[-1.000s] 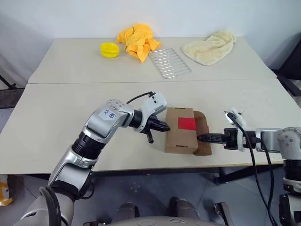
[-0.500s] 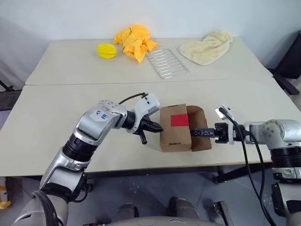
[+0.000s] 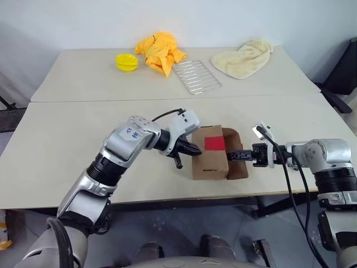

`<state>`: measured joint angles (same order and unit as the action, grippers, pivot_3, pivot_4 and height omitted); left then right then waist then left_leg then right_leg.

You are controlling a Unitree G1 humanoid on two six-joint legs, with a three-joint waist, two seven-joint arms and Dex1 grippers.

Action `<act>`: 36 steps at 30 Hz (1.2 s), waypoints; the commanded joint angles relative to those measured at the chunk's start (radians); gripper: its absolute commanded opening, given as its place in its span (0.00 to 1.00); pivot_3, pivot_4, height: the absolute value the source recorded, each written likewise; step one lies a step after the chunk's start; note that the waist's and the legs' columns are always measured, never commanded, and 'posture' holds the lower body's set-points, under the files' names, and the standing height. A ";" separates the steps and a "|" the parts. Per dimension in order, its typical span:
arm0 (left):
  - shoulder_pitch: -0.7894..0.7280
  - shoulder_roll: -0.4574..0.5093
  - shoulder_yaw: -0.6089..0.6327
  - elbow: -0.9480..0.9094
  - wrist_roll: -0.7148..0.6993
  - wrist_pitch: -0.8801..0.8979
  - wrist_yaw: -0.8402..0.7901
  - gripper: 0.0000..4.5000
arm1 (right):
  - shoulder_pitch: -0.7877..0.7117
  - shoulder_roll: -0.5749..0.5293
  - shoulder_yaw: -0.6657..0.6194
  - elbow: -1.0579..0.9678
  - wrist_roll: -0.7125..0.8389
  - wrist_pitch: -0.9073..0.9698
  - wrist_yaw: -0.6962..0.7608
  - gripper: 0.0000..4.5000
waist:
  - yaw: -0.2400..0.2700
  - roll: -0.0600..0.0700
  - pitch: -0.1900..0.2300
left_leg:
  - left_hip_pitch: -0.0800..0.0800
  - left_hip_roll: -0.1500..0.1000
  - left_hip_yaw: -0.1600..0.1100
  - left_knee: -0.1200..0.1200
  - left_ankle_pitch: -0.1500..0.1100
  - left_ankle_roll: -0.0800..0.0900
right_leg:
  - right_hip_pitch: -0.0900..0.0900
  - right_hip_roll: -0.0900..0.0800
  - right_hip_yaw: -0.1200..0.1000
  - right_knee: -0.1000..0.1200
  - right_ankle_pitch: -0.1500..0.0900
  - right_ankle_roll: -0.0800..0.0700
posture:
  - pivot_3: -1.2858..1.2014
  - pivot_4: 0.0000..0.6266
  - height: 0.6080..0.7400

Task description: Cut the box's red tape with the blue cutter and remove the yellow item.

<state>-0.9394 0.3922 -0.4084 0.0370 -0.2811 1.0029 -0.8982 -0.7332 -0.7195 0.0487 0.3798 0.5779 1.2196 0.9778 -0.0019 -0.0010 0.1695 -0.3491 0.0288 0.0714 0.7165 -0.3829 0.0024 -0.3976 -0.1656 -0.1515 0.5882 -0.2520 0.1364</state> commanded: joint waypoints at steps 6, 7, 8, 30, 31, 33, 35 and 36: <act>-0.014 -0.021 -0.022 0.026 0.021 -0.026 -0.007 0.00 | 0.036 -0.005 0.041 0.003 -0.056 0.001 0.000 0.14 | 0.001 0.000 0.000 | -0.002 0.000 -0.001 -0.001 0.000 0.000 | -0.001 0.000 -0.002 -0.002 0.000 0.000 | 0.52 0.24 1.00; -0.012 -0.021 -0.021 0.026 0.021 -0.026 -0.007 0.00 | 0.037 -0.005 0.041 0.002 -0.057 0.001 0.001 0.08 | 0.001 0.000 0.000 | -0.002 0.000 -0.001 -0.001 0.000 0.000 | -0.001 0.000 -0.002 -0.003 0.000 0.000 | 0.52 0.24 1.00; -0.011 -0.021 -0.020 0.025 0.022 -0.026 -0.007 0.00 | 0.038 -0.006 0.041 0.001 -0.059 0.002 0.003 0.00 | 0.001 0.000 0.000 | -0.003 0.000 -0.001 -0.001 0.000 0.000 | -0.001 0.000 -0.002 -0.003 0.000 0.000 | 0.52 0.24 1.00; 0.050 -0.011 -0.001 -0.004 0.034 -0.031 0.038 0.00 | -0.054 -0.085 -0.105 -0.264 0.002 0.381 -0.208 0.00 | 0.024 0.006 0.003 | -0.006 0.000 -0.003 -0.001 0.000 0.000 | -0.003 0.000 -0.004 -0.004 0.000 0.000 | 0.52 0.24 1.00; 0.049 -0.018 0.002 0.005 0.037 -0.037 0.044 0.00 | -0.081 -0.095 -0.107 -0.261 0.022 0.392 -0.243 0.00 | 0.026 0.006 0.003 | -0.006 0.000 -0.003 -0.001 0.000 0.000 | -0.004 0.000 -0.004 -0.004 0.000 0.000 | 0.52 0.24 1.00; 0.047 -0.031 0.007 0.021 0.039 -0.047 0.055 0.00 | -0.122 -0.117 -0.102 -0.254 0.071 0.395 -0.294 0.00 | 0.030 0.006 0.003 | -0.008 0.000 -0.003 0.000 0.000 0.000 | -0.005 0.000 -0.004 -0.003 0.000 0.000 | 0.52 0.24 1.00; 0.048 -0.042 0.011 0.034 0.042 -0.059 0.064 0.00 | -0.164 -0.144 -0.088 -0.253 0.139 0.395 -0.349 0.00 | 0.031 0.006 0.003 | -0.009 0.000 -0.003 0.000 0.000 0.000 | -0.006 0.000 -0.004 -0.004 0.000 0.000 | 0.52 0.24 1.00; 0.049 -0.049 0.014 0.042 0.043 -0.066 0.069 0.00 | -0.186 -0.156 -0.079 -0.249 0.176 0.395 -0.381 0.00 | 0.030 0.006 0.003 | -0.010 -0.001 -0.003 0.000 0.000 0.000 | -0.006 0.000 -0.004 -0.004 0.000 0.000 | 0.52 0.24 1.00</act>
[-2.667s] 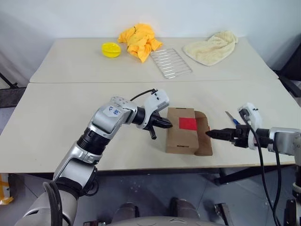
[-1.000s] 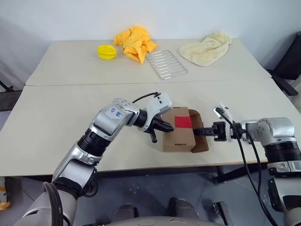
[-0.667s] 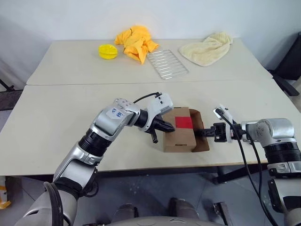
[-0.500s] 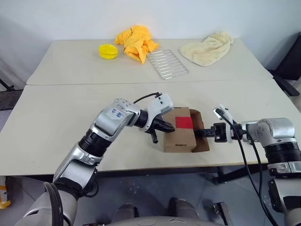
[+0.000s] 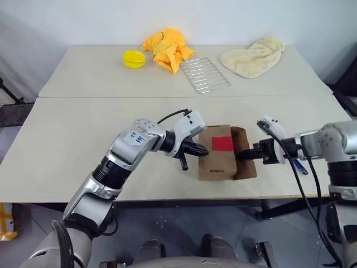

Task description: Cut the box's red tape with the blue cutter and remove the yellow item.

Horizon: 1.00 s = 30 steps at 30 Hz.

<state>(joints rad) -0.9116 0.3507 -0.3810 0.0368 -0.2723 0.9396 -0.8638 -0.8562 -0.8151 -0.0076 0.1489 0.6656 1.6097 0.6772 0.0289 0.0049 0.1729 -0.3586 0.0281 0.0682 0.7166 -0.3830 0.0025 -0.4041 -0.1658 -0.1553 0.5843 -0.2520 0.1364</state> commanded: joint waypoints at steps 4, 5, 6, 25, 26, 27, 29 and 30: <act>0.014 -0.049 0.003 0.081 0.034 -0.033 0.060 0.00 | -0.157 -0.111 0.039 -0.006 0.221 0.005 -0.198 0.00 | -0.002 0.000 0.000 | -0.006 0.000 0.000 0.000 0.000 0.000 | -0.006 0.000 -0.001 0.001 0.000 0.000 | 0.52 0.24 1.00; 0.014 -0.058 0.005 0.089 0.035 -0.041 0.065 0.00 | -0.180 -0.118 0.054 0.001 0.256 0.005 -0.228 0.00 | -0.002 0.000 0.000 | -0.008 0.000 0.000 0.000 0.000 0.000 | -0.008 0.000 -0.001 0.001 0.000 0.000 | 0.52 0.24 1.00; 0.012 -0.068 0.006 0.100 0.036 -0.050 0.070 0.00 | -0.199 -0.126 0.070 0.013 0.289 0.005 -0.255 0.00 | -0.001 0.000 0.000 | -0.009 0.000 0.000 0.000 0.000 0.000 | -0.009 0.000 -0.001 0.001 0.000 0.000 | 0.52 0.24 1.00; 0.004 -0.166 0.081 0.244 0.078 -0.179 0.147 0.00 | -0.401 -0.187 0.376 0.012 0.687 0.005 -0.631 0.00 | -0.003 0.000 0.000 | -0.011 0.000 0.000 0.000 0.000 0.000 | -0.010 0.000 -0.002 0.000 0.000 0.001 | 0.52 0.24 1.00; 0.006 -0.168 0.080 0.244 0.080 -0.180 0.148 0.00 | -0.415 -0.186 0.385 0.017 0.709 0.005 -0.646 0.00 | -0.003 0.000 0.000 | -0.011 0.000 0.000 0.000 0.000 0.000 | -0.010 0.000 -0.002 0.000 0.000 0.001 | 0.52 0.24 1.00; 0.010 -0.171 0.079 0.243 0.082 -0.179 0.149 0.00 | -0.433 -0.184 0.396 0.023 0.729 0.005 -0.661 0.00 | -0.001 0.000 0.000 | -0.011 0.000 0.000 0.000 0.000 0.000 | -0.010 0.000 -0.002 0.000 0.000 0.001 | 0.52 0.24 1.00; 0.017 -0.175 0.078 0.241 0.086 -0.176 0.149 0.00 | -0.459 -0.183 0.413 0.032 0.759 0.005 -0.686 0.00 | -0.001 0.000 0.000 | -0.011 0.000 0.000 0.000 0.000 0.000 | -0.010 0.000 -0.002 -0.001 0.000 0.001 | 0.52 0.24 1.00; 0.022 -0.177 0.079 0.240 0.088 -0.176 0.150 0.00 | -0.468 -0.182 0.420 0.036 0.773 0.005 -0.697 0.00 | -0.001 0.000 0.000 | -0.012 0.000 0.000 0.000 0.000 0.001 | -0.010 0.000 -0.002 -0.001 0.000 0.001 | 0.52 0.24 1.00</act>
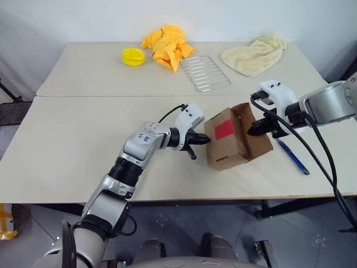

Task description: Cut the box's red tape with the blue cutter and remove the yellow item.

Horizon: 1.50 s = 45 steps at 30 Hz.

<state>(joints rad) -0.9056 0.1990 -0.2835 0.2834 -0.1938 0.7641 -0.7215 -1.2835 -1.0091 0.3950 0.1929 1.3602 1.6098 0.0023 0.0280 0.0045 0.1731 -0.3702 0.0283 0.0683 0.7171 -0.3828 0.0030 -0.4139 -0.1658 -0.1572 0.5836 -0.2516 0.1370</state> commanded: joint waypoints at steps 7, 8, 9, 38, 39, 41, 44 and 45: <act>0.031 -0.032 -0.010 -0.001 0.023 -0.006 0.014 0.00 | -0.037 0.023 0.044 -0.008 0.164 0.005 -0.098 0.00 | 0.005 0.000 0.000 | -0.001 0.000 0.000 0.000 0.000 0.000 | 0.000 0.000 -0.001 -0.001 0.000 0.000 | 0.52 0.24 1.00; 0.031 -0.032 -0.008 0.002 0.025 -0.008 0.015 0.00 | -0.030 0.025 0.043 -0.006 0.171 0.005 -0.109 0.00 | 0.005 0.000 0.000 | -0.001 0.000 0.000 0.000 0.000 0.000 | 0.000 0.000 -0.001 -0.001 0.000 0.000 | 0.52 0.24 1.00; 0.032 -0.032 -0.004 0.004 0.026 -0.011 0.017 0.00 | -0.023 0.028 0.043 -0.005 0.174 0.005 -0.121 0.00 | 0.005 0.000 0.000 | -0.001 0.000 0.000 0.000 0.000 0.000 | 0.000 0.000 -0.001 -0.001 0.000 0.000 | 0.52 0.24 1.00; 0.112 0.092 0.400 -0.353 -0.423 0.395 -0.003 0.00 | -0.071 0.056 0.113 -0.040 0.091 0.005 -0.163 0.00 | -0.004 0.000 0.001 | -0.016 0.001 0.002 0.000 0.000 0.000 | -0.018 0.000 -0.001 0.002 0.000 0.000 | 0.52 0.24 1.00; 0.113 0.093 0.392 -0.357 -0.430 0.402 -0.002 0.00 | -0.072 0.056 0.114 -0.040 0.081 0.005 -0.156 0.00 | -0.004 0.000 0.001 | -0.016 0.001 0.002 0.000 0.000 0.000 | -0.018 0.000 -0.001 0.002 0.000 0.000 | 0.52 0.24 1.00; 0.116 0.084 0.362 -0.362 -0.441 0.412 0.000 0.00 | -0.072 0.057 0.113 -0.040 0.066 0.005 -0.144 0.00 | -0.004 0.000 0.001 | -0.016 0.001 0.002 0.000 0.000 0.000 | -0.018 0.000 -0.001 0.002 0.000 0.000 | 0.52 0.24 1.00; 0.135 0.084 0.265 -0.360 -0.417 0.395 -0.018 0.00 | -0.070 0.058 0.112 -0.045 0.052 0.005 -0.129 0.00 | -0.004 0.000 0.001 | -0.016 0.001 0.002 0.000 0.000 0.000 | -0.017 0.000 -0.001 0.002 0.000 0.000 | 0.52 0.24 1.00; 0.145 0.086 0.229 -0.356 -0.403 0.379 -0.024 0.00 | -0.069 0.057 0.112 -0.049 0.051 0.005 -0.126 0.00 | -0.004 0.000 0.001 | -0.016 0.001 0.002 0.000 0.000 0.000 | -0.017 0.000 -0.001 0.002 0.000 0.000 | 0.52 0.24 1.00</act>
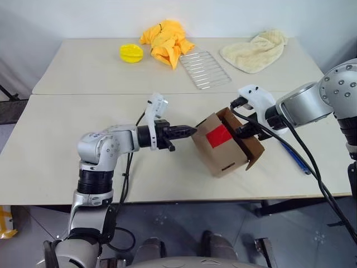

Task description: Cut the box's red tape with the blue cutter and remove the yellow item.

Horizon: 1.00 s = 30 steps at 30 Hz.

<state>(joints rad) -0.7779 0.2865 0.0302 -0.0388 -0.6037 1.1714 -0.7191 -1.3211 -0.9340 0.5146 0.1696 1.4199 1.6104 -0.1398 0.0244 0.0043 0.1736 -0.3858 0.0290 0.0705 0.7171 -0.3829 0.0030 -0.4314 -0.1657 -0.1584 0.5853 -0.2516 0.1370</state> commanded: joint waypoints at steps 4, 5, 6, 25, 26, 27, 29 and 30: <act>0.039 0.002 -0.214 0.038 0.086 -0.129 -0.042 0.00 | -0.048 -0.025 -0.007 -0.024 -0.001 0.004 0.026 0.00 | -0.002 0.000 0.000 | 0.000 0.000 0.000 0.000 0.000 0.000 | 0.000 0.000 0.000 0.000 0.000 0.000 | 0.52 0.24 1.00; 0.035 -0.002 -0.231 0.064 0.105 -0.158 -0.043 0.00 | -0.056 -0.031 -0.005 -0.024 0.009 0.004 0.028 0.00 | -0.001 0.000 0.000 | 0.000 0.000 0.000 0.000 0.000 0.000 | 0.000 0.000 0.000 0.000 0.000 0.000 | 0.52 0.24 1.00; 0.030 -0.006 -0.243 0.088 0.121 -0.182 -0.041 0.00 | -0.063 -0.038 -0.002 -0.027 0.020 0.004 0.030 0.00 | 0.000 0.000 0.000 | 0.000 0.000 0.000 0.000 0.000 0.000 | 0.000 0.000 0.000 0.000 0.000 0.000 | 0.52 0.24 1.00; -0.032 -0.081 -0.255 0.353 0.292 -0.429 -0.017 0.00 | -0.037 -0.020 0.024 -0.034 0.281 0.004 -0.124 0.00 | 0.003 -0.001 -0.001 | 0.001 0.000 0.000 0.002 0.000 0.000 | 0.002 0.000 0.000 0.001 0.000 0.000 | 0.52 0.24 1.00; -0.032 -0.085 -0.256 0.363 0.300 -0.438 -0.018 0.00 | -0.024 -0.012 0.018 -0.035 0.285 0.004 -0.140 0.00 | 0.003 -0.002 -0.001 | 0.002 0.000 0.000 0.002 0.000 0.000 | 0.003 0.000 0.000 0.001 0.000 0.000 | 0.52 0.24 1.00; -0.033 -0.087 -0.256 0.371 0.306 -0.445 -0.020 0.00 | -0.014 -0.006 0.013 -0.036 0.289 0.004 -0.154 0.00 | 0.003 -0.002 -0.002 | 0.002 0.000 0.000 0.002 0.000 0.000 | 0.003 0.000 0.000 0.001 0.000 0.000 | 0.52 0.24 1.00; -0.031 -0.083 -0.257 0.377 0.321 -0.455 -0.020 0.00 | 0.008 -0.014 0.008 -0.042 0.285 0.004 -0.180 0.00 | 0.003 -0.005 -0.004 | 0.003 0.000 0.000 0.003 0.000 0.000 | 0.004 0.000 0.000 0.002 0.000 0.000 | 0.52 0.24 1.00; -0.028 -0.077 -0.255 0.373 0.325 -0.454 -0.021 0.00 | 0.017 -0.020 0.006 -0.045 0.278 0.004 -0.190 0.00 | 0.003 -0.007 -0.004 | 0.004 0.000 0.000 0.003 0.000 0.000 | 0.004 0.000 0.000 0.002 0.000 0.000 | 0.52 0.24 1.00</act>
<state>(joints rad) -0.7856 0.2175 -0.2240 0.3435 -0.2864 0.7369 -0.7347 -1.3494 -0.9587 0.4784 0.1402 1.6876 1.5906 -0.3128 0.0277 -0.0023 0.1694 -0.3816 0.0290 0.0706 0.7201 -0.3828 0.0031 -0.4263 -0.1657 -0.1581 0.5874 -0.2514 0.1371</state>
